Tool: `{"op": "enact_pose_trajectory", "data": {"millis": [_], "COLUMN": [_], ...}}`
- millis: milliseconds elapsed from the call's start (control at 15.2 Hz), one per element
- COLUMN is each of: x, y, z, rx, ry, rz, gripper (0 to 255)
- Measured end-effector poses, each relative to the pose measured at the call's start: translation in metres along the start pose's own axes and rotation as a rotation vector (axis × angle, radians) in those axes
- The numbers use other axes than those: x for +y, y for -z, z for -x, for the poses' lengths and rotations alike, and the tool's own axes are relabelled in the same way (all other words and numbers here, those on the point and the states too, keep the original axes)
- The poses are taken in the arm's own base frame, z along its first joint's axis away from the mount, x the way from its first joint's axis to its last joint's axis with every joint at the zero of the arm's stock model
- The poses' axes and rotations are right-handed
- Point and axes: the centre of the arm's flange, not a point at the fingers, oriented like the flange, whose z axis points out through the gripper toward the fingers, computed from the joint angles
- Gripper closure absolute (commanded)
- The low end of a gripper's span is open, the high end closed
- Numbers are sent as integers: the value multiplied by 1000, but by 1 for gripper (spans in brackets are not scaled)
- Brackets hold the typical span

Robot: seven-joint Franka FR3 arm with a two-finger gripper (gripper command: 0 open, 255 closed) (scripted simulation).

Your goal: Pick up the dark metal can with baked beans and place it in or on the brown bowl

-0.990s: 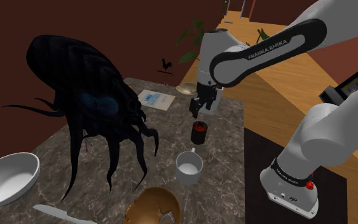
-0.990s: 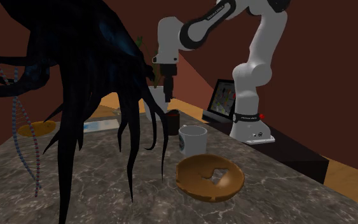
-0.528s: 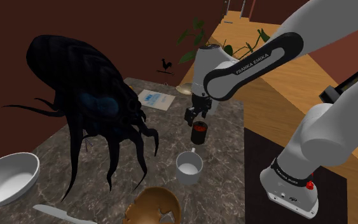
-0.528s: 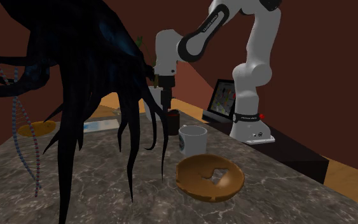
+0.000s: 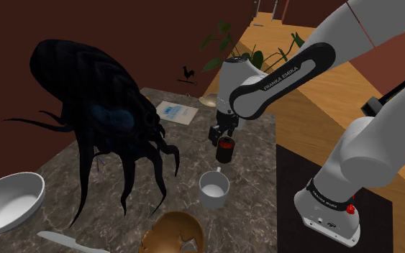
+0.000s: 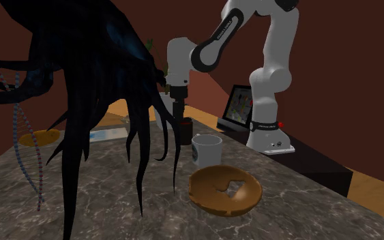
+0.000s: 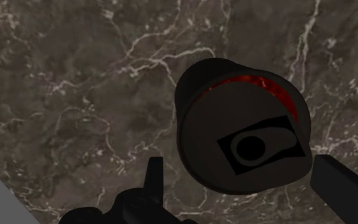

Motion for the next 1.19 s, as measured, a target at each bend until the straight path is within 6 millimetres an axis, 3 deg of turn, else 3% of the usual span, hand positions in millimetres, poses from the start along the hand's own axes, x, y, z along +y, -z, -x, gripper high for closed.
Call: {"op": "enact_pose_trajectory", "data": {"millis": [66, 132, 792, 1188], "x": [0, 0, 0, 0], "y": [0, 0, 0, 26], "z": [0, 0, 0, 1], "rx": [0, 0, 2, 0], "ry": [0, 0, 0, 0], "rz": [0, 0, -1, 0], "gripper": [0, 255, 255, 255]}}
